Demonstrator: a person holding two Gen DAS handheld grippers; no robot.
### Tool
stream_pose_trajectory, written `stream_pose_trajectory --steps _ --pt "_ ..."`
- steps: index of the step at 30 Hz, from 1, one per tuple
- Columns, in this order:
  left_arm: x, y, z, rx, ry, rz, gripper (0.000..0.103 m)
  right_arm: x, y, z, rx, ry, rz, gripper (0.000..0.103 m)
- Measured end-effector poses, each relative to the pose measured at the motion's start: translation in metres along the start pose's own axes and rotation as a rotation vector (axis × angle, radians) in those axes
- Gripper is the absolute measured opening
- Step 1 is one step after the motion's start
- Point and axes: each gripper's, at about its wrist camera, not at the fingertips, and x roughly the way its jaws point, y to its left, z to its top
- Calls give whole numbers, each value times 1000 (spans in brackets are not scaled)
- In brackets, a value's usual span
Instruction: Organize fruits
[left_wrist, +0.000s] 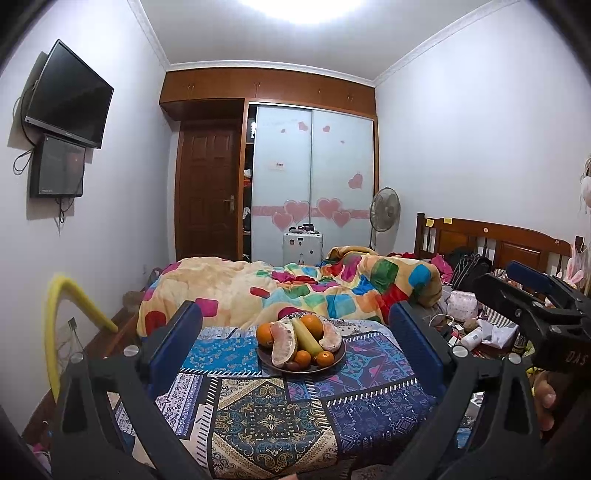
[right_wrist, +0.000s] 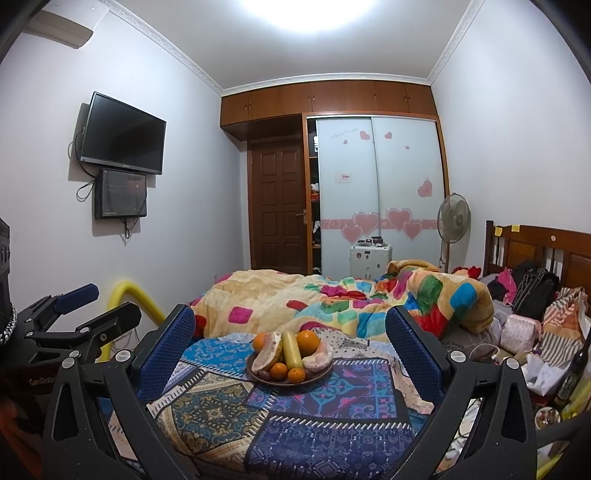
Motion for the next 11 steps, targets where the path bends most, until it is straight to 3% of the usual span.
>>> stream_pose_trajectory --steps 11 --pt "-2 -1 -1 4 1 1 103 1 2 0 1 4 1 103"
